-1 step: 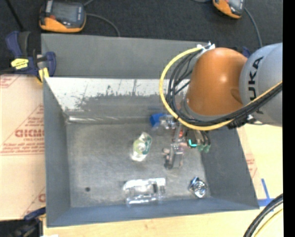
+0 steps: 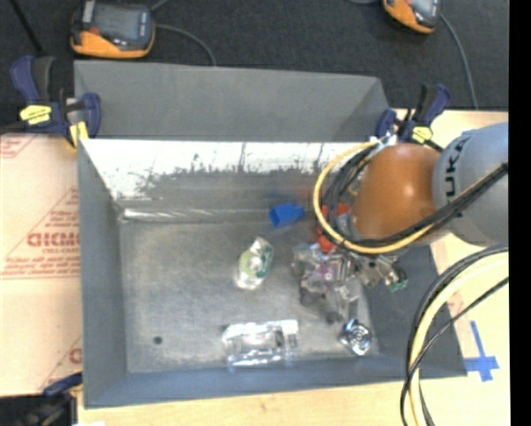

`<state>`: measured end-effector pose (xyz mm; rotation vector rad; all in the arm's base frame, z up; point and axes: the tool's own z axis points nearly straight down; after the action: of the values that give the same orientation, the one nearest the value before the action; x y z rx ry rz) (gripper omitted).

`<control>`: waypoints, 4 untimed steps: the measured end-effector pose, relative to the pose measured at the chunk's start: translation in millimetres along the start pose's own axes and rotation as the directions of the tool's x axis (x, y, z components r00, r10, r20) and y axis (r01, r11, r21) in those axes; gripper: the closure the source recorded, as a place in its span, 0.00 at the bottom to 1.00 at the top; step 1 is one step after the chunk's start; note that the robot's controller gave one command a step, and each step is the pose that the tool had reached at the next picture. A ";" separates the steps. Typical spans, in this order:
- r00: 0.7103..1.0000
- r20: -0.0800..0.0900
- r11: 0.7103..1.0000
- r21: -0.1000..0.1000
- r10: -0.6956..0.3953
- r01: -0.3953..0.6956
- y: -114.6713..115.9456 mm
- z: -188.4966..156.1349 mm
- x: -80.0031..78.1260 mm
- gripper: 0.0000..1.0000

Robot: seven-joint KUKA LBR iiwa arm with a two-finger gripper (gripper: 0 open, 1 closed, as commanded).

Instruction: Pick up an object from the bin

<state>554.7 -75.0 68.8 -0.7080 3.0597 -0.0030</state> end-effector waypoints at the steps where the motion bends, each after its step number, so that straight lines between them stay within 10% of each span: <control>1: 1.000 0.004 1.000 0.001 0.004 -0.004 -1.0 -1.4 -1.3 0.00; 4: 1.000 0.014 1.000 0.002 0.018 -0.018 -3.0 -4.1 -4.5 0.00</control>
Offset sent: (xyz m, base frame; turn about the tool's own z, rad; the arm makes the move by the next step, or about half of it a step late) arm 0.0000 0.0000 0.0000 0.0000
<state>560.0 -75.7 73.0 -0.6777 3.0522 -0.0012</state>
